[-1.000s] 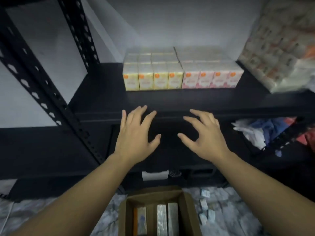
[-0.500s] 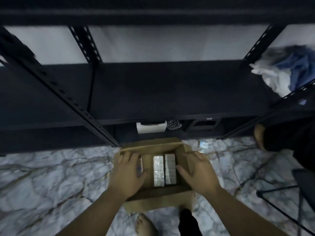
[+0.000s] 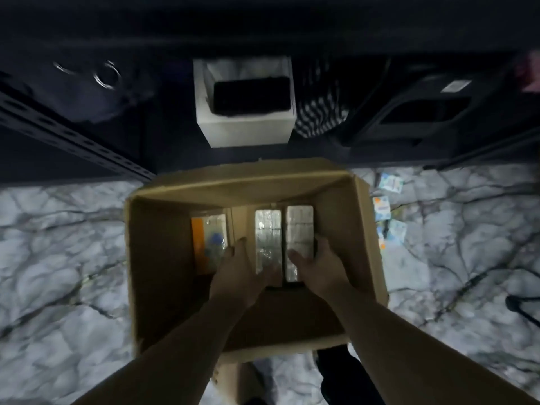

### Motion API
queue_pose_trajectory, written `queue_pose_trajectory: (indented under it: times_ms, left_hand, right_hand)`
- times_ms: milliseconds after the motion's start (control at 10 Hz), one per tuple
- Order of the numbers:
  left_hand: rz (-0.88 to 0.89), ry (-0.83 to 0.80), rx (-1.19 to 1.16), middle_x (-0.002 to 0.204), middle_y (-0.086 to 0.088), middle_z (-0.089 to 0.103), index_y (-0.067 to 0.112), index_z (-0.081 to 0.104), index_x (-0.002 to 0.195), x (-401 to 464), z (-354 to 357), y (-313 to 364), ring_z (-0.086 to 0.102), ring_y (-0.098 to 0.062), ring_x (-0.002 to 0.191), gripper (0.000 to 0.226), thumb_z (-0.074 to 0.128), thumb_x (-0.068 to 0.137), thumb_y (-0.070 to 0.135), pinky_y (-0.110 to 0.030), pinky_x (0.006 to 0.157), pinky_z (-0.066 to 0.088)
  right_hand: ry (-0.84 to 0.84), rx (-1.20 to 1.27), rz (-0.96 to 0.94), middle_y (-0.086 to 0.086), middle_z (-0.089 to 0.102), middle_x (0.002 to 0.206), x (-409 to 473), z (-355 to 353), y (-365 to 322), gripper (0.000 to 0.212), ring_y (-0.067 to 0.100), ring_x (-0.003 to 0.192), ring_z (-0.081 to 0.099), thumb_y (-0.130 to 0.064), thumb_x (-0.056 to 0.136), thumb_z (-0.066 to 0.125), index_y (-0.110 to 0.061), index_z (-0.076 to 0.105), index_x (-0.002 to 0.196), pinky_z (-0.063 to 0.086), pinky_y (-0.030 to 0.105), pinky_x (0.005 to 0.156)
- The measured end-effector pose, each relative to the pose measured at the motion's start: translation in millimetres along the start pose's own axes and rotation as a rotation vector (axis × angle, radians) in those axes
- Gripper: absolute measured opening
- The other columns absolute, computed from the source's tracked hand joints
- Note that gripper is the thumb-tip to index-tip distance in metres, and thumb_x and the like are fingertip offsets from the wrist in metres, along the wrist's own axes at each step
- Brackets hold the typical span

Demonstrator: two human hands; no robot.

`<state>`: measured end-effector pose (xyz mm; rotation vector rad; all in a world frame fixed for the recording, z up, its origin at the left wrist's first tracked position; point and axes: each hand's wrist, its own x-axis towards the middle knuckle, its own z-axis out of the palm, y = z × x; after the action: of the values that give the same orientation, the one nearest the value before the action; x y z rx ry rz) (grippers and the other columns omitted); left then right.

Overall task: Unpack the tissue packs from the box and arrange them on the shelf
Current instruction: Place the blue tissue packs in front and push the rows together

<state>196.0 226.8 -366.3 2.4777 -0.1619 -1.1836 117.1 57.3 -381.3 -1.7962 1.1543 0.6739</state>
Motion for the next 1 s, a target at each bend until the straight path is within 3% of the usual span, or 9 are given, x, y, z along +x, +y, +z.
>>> queue_pose_trajectory:
  times_ms: [100,200,300,400,600,700,800,900,1000]
  left_hand:
    - [-0.046,-0.017,-0.087,0.140,0.000,0.054,0.033,0.038,0.147,56.4,40.8,-21.0,0.059,-0.023,0.121,0.085,0.073,0.075,0.062,-0.047,0.099,0.054]
    - [-0.038,-0.082,-0.304,0.124,0.009,0.064,0.036,0.047,0.139,99.9,80.4,-53.6,0.067,-0.013,0.108,0.079,0.084,0.071,0.053,-0.043,0.085,0.062]
    - [-0.042,-0.056,-0.394,0.119,0.009,0.067,0.032,0.050,0.139,117.3,93.1,-58.6,0.069,-0.010,0.103,0.078,0.085,0.073,0.056,-0.042,0.083,0.063]
    - [-0.052,-0.073,-0.495,0.121,0.009,0.071,0.033,0.053,0.140,124.9,98.5,-60.4,0.071,-0.010,0.106,0.072,0.086,0.077,0.044,-0.045,0.088,0.063]
    - [-0.132,-0.058,-0.558,0.118,0.009,0.070,0.031,0.060,0.133,109.2,78.1,-52.5,0.069,-0.014,0.109,0.043,0.075,0.093,0.025,-0.047,0.092,0.060]
    - [-0.143,0.012,-0.508,0.104,0.011,0.071,0.028,0.066,0.122,85.6,52.5,-50.5,0.071,-0.010,0.097,0.032,0.077,0.092,0.032,-0.030,0.075,0.060]
    - [-0.130,0.088,-0.460,0.090,0.017,0.072,0.031,0.071,0.115,48.6,14.1,-49.4,0.071,-0.004,0.088,0.030,0.083,0.087,0.036,-0.028,0.076,0.059]
    - [-0.095,0.128,-0.448,0.091,0.019,0.076,0.033,0.074,0.118,0.2,-29.3,-44.9,0.070,0.003,0.087,0.036,0.085,0.084,0.038,-0.027,0.087,0.059]
    - [-0.028,0.161,-0.507,0.096,0.019,0.079,0.037,0.072,0.123,-56.7,-75.1,-29.9,0.072,0.007,0.084,0.041,0.085,0.084,0.035,-0.012,0.075,0.056]
  right_hand:
    - [-0.035,-0.043,0.057,0.012,0.053,0.152,58.5,29.7,17.3,0.068,0.034,0.138,0.052,-0.047,0.100,0.062,-0.012,0.041,0.154,0.042,0.039,0.111]
    - [-0.168,-0.269,0.047,0.018,0.040,0.161,106.6,49.5,28.0,0.048,0.033,0.148,0.039,-0.017,0.112,0.040,-0.005,0.033,0.157,0.032,0.037,0.114]
    - [-0.065,0.101,0.216,0.019,0.045,0.157,131.0,68.5,34.9,0.066,0.036,0.143,0.045,-0.040,0.107,0.052,0.000,0.035,0.157,0.038,0.029,0.110]
    - [-0.018,0.226,0.212,0.010,0.047,0.155,140.0,78.6,42.9,0.100,0.032,0.141,0.048,-0.060,0.090,0.068,-0.008,0.022,0.162,0.038,0.029,0.106]
    - [0.095,0.355,0.128,0.009,0.062,0.136,117.5,65.4,26.7,0.074,0.030,0.112,0.062,-0.031,0.087,0.083,-0.016,0.046,0.150,0.047,0.034,0.084]
    - [0.112,0.322,0.038,-0.002,0.071,0.110,89.2,55.3,12.6,0.047,0.020,0.101,0.068,-0.030,0.087,0.084,-0.018,0.061,0.127,0.048,0.026,0.074]
    - [0.136,0.237,-0.072,-0.018,0.066,0.086,44.9,36.1,-7.9,0.037,-0.006,0.077,0.062,-0.039,0.085,0.084,-0.030,0.062,0.113,0.040,0.009,0.057]
    - [0.168,0.238,-0.130,-0.022,0.065,0.081,-10.0,14.0,-33.3,0.040,-0.015,0.066,0.055,-0.045,0.081,0.086,-0.033,0.063,0.111,0.038,0.000,0.054]
    - [0.181,0.277,-0.190,-0.020,0.069,0.083,-66.7,-8.5,-56.2,0.041,-0.016,0.068,0.061,-0.046,0.079,0.087,-0.032,0.065,0.110,0.041,0.001,0.057]
